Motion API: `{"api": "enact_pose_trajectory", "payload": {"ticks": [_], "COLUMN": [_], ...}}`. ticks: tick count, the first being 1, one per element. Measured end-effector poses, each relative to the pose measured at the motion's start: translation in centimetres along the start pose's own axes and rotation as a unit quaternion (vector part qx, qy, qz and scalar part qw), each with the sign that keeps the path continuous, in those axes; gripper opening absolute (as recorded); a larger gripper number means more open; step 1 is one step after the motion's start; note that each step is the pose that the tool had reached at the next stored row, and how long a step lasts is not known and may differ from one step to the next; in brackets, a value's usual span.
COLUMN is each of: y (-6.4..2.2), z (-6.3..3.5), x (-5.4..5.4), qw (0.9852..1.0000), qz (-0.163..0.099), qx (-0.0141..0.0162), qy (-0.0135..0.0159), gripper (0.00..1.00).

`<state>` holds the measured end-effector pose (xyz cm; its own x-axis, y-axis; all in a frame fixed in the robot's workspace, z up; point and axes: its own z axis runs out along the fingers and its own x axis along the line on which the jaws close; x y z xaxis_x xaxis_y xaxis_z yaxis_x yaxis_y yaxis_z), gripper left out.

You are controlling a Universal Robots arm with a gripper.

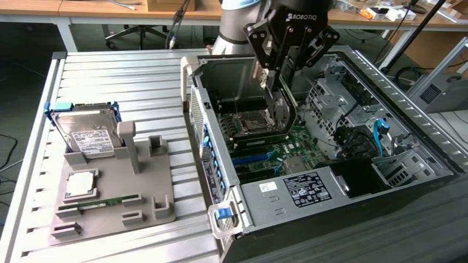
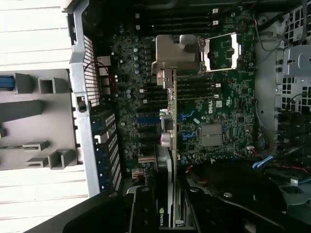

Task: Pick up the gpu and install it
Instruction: 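Pick up the gpu and move the gpu toward the slot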

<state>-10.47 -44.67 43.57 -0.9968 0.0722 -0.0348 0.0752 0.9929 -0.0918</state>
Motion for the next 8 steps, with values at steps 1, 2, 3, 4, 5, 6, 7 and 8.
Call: {"api": "enact_pose_trajectory", "payload": {"ticks": [1, 2, 3, 4, 5, 6, 7, 8], "y": [0.02, 0.05, 0.08, 0.1, 0.11, 0.13, 0.23, 0.35], "z": [0.06, 0.15, 0.25, 0.31, 0.37, 0.43, 0.66, 0.85], "x": [-0.2, -0.4, -0.7, -0.9, -1.1, -1.3, -2.2, -3.2], "qw": [1.0, 1.0, 1.0, 1.0, 1.0, 1.0, 1.0, 1.0], "qz": [0.0, 0.0, 0.0, 0.0, 0.0, 0.0, 0.0, 0.0], "qx": [0.0, 0.0002, 0.0003, 0.0004, 0.0005, 0.0005, 0.0009, 0.0015], "qy": [0.0, 0.0, 0.0, 0.0, 0.0, 0.0, -0.0001, -0.0001], "gripper": [0.27, 0.27, 0.27, 0.27, 0.27, 0.27, 0.27, 0.27]}}
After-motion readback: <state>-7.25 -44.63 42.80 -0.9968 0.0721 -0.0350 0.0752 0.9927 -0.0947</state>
